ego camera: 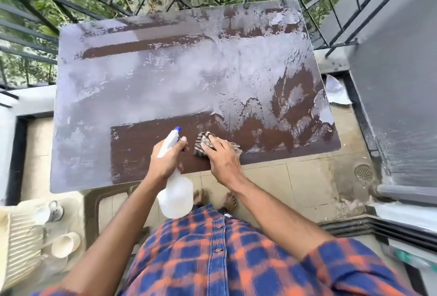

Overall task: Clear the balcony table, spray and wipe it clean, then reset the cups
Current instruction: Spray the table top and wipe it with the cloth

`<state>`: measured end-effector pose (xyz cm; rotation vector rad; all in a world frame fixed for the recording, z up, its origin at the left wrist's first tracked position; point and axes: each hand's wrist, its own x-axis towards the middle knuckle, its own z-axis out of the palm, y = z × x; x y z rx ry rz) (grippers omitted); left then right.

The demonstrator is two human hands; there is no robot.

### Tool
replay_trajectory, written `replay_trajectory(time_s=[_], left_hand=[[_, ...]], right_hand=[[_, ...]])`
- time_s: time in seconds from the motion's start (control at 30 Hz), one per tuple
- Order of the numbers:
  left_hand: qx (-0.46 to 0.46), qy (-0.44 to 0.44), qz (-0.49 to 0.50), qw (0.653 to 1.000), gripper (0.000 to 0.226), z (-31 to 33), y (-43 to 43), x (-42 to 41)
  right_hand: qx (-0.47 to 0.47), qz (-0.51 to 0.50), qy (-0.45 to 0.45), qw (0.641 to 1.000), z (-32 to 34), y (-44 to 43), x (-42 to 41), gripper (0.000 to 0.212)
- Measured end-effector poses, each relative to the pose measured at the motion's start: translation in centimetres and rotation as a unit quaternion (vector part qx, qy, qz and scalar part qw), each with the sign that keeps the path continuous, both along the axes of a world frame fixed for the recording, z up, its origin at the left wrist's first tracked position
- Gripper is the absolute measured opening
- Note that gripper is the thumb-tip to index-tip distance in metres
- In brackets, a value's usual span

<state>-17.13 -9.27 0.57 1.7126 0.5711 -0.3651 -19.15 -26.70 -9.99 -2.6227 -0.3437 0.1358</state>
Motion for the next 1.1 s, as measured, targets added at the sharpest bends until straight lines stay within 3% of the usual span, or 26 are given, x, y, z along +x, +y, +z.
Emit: replay_trajectory(time_s=[0.17, 0.27, 0.4, 0.47, 0.53, 0.7, 0.8, 1.1], left_hand=[[-0.010, 0.031, -0.088, 0.996, 0.029, -0.7, -1.8, 0.7], [0.000, 0.049, -0.169, 0.984, 0.033, -1.4, -3.1, 1.2], [0.041, 0.078, -0.302, 0.949, 0.047, -1.7, -4.9, 1.2], [0.054, 0.094, -0.346, 0.932, 0.047, -1.7, -5.7, 1.1], [0.062, 0.103, -0.380, 0.917, 0.046, -1.8, -6.3, 0.9], [0.074, 0.098, -0.416, 0.901, 0.045, -1.5, -7.8, 1.3], [0.072, 0.081, -0.452, 0.885, 0.045, -1.2, -8.6, 1.6], [0.039, 0.048, -0.445, 0.894, 0.048, 0.9, -12.8, 1.5]], right_hand=[[0.062, -0.043, 0.039, 0.996, 1.5, -4.5, -4.7, 0.052], [0.157, -0.185, 0.096, 0.965, 3.6, -7.4, -8.0, 0.050], [0.223, -0.449, 0.130, 0.855, 3.4, -11.0, -11.5, 0.044], [0.270, -0.535, 0.143, 0.787, 2.8, -12.0, -12.4, 0.040], [0.308, -0.579, 0.139, 0.742, 3.0, -12.2, -12.8, 0.035], [0.333, -0.599, 0.112, 0.720, 3.6, -11.1, -11.9, 0.028], [0.336, -0.588, 0.103, 0.729, 3.8, -10.7, -11.6, 0.034], [0.311, -0.641, 0.053, 0.700, 4.5, -11.5, -13.1, 0.028]])
